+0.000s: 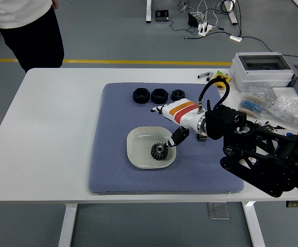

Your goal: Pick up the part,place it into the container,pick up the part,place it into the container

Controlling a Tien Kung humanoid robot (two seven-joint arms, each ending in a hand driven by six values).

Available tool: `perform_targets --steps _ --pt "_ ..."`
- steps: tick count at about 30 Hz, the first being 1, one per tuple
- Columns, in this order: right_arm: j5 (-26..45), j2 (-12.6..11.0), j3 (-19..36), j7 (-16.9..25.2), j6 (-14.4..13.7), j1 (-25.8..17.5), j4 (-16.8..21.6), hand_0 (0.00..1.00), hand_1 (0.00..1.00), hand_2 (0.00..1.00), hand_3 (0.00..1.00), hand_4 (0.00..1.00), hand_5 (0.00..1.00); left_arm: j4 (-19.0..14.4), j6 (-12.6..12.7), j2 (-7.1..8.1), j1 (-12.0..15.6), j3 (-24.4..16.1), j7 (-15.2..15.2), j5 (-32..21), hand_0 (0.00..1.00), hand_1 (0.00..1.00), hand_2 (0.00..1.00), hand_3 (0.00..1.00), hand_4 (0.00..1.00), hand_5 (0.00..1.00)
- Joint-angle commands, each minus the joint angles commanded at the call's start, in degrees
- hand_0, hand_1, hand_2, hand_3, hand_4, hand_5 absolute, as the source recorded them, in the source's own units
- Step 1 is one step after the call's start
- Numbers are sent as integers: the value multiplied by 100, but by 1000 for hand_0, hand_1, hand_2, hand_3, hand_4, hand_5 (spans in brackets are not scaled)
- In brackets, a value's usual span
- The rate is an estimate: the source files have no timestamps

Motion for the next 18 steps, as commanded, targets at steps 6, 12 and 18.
perform_targets --steps 6,12,18 --pt "206 -104 44 149 -52 -36 -655 716 705 773 763 956 282 0 5 3 11 -9 3 18 722 649 691 586 643 754" --pt "454 -132 -104 137 -20 -78 -1258 716 703 762 757 948 274 0 17 -5 18 0 17 45 720 647 691 586 643 756" --pt "539 -157 -135 175 -103 -155 -1530 696 688 741 717 927 272 0 26 -11 30 2 27 74 721 647 691 585 642 756"
